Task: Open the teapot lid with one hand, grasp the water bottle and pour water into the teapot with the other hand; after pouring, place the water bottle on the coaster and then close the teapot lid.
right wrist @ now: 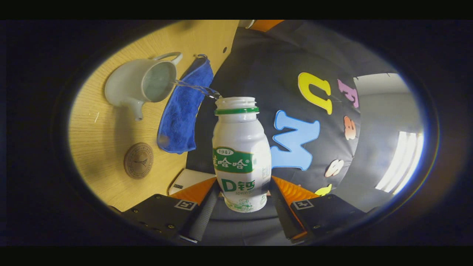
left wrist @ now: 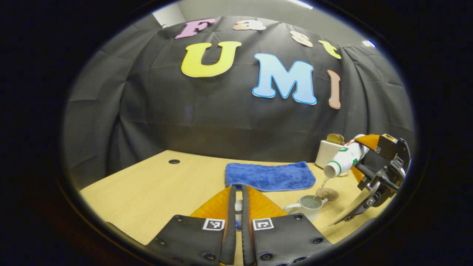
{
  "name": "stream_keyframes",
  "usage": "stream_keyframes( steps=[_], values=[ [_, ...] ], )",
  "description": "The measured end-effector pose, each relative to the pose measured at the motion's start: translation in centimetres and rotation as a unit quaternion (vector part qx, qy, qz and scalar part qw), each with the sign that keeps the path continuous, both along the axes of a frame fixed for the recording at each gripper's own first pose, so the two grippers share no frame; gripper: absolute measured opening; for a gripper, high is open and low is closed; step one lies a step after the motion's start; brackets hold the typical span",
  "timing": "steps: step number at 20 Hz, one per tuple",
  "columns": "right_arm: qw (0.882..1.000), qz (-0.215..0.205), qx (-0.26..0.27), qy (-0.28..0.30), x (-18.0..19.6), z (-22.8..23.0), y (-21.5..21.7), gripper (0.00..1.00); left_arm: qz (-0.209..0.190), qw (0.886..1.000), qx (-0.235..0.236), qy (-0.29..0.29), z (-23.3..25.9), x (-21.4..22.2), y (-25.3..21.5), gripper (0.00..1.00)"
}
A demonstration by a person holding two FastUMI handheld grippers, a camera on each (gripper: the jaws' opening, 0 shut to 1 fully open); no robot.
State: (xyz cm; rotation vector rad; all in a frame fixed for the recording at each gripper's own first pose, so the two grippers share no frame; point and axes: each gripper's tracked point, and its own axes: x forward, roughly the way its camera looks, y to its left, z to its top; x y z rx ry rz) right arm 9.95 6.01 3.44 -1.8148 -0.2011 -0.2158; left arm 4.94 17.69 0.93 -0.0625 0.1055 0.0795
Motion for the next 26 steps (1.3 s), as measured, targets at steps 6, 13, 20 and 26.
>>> stream_keyframes(
  steps=[6,13,20,26],
  values=[
    [1.000,0.006,-0.022,-0.002,0.09,0.41,-0.34,0.79,0.000,1.000,0.001,0.000,0.22,-0.04,0.25,0.17],
    [0.998,0.014,-0.055,0.002,-0.09,0.35,-0.18,0.79,0.000,1.000,0.000,0.001,0.41,-0.04,0.51,0.17],
    [0.996,0.024,-0.086,0.011,0.06,0.43,-0.17,0.79,0.001,1.000,0.000,0.002,0.10,-0.02,0.60,0.17],
    [0.994,0.033,-0.108,0.016,0.11,0.59,-0.01,0.79,0.003,1.000,0.000,0.003,0.00,-0.01,0.89,0.17]
  ],
)
